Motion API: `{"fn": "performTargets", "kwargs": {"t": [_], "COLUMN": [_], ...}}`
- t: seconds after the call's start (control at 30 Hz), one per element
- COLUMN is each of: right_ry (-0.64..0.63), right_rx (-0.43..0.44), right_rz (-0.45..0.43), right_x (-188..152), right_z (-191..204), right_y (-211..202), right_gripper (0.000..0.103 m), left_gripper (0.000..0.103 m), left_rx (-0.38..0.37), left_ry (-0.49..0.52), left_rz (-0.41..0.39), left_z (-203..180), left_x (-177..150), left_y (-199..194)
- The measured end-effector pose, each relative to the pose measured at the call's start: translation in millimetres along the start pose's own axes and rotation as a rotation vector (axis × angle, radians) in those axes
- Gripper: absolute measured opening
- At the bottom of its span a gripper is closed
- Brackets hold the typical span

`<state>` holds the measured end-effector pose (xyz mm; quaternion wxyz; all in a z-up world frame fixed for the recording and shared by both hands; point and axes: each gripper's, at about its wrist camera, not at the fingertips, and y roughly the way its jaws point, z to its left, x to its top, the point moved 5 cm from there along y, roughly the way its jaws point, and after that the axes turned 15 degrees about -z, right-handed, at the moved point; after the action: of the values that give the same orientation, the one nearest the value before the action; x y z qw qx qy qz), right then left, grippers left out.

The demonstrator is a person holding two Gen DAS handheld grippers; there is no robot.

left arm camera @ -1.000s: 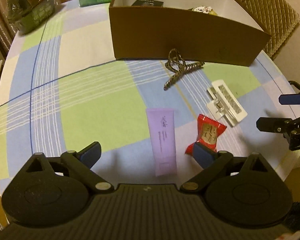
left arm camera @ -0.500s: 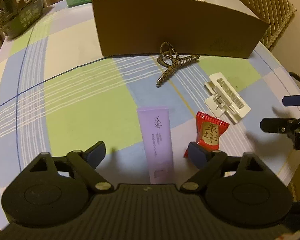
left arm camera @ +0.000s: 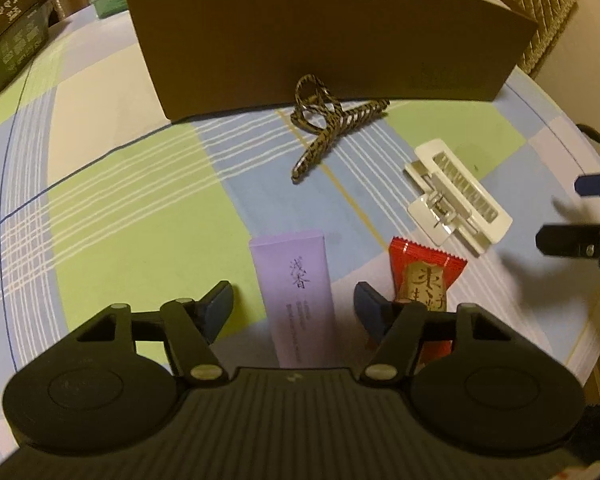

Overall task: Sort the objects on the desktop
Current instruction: 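Grasp the purple tube with the left gripper while the right grasps the white hair clip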

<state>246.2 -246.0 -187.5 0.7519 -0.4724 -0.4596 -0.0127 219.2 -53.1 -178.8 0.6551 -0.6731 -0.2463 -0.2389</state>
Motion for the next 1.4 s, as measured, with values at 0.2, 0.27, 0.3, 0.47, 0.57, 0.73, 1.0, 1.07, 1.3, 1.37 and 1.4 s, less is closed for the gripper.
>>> {"fn": "performTargets", "kwargs": {"t": [0.2, 0.27, 0.3, 0.47, 0.57, 0.73, 1.0, 1.07, 1.3, 1.37, 1.4], "right_ry": [-0.008, -0.018, -0.024, -0.045, -0.064, -0.121, -0.174, -0.185, -0.209, -0.198, -0.190], "right_rx": [0.026, 0.042, 0.052, 0.095, 0.113, 0.122, 0.105, 0.106, 0.101, 0.097, 0.094], "right_rz": [-0.003, -0.009, -0.013, -0.027, -0.040, -0.039, -0.010, -0.003, -0.014, -0.012, -0.011], "right_x": [4, 6, 7, 11, 11, 10, 6, 4, 0, 0, -1], "right_z": [6, 10, 12, 26, 34, 49, 55, 55, 51, 47, 44], "right_y": [7, 10, 11, 21, 28, 47, 69, 71, 66, 63, 61], "right_gripper": [0.101, 0.101, 0.101, 0.101, 0.101, 0.101, 0.074, 0.054, 0.041, 0.041, 0.041], "left_gripper": [0.045, 0.032, 0.031, 0.031, 0.031, 0.031, 0.031, 0.032, 0.031, 0.031, 0.031], "left_rx": [0.010, 0.018, 0.028, 0.091, 0.131, 0.169, 0.184, 0.186, 0.180, 0.170, 0.169], "left_ry": [0.019, 0.007, -0.004, -0.065, -0.102, -0.150, -0.177, -0.178, -0.156, -0.144, -0.144], "left_rz": [-0.023, -0.027, -0.025, -0.026, -0.026, -0.024, -0.024, -0.025, -0.030, -0.024, -0.020], "left_z": [4, 10, 15, 40, 56, 71, 75, 75, 71, 70, 69], "left_x": [-4, -4, -3, -4, -5, -7, -7, -7, -6, -5, -5], "left_y": [-3, -6, -6, -14, -19, -24, -23, -23, -22, -22, -22]}}
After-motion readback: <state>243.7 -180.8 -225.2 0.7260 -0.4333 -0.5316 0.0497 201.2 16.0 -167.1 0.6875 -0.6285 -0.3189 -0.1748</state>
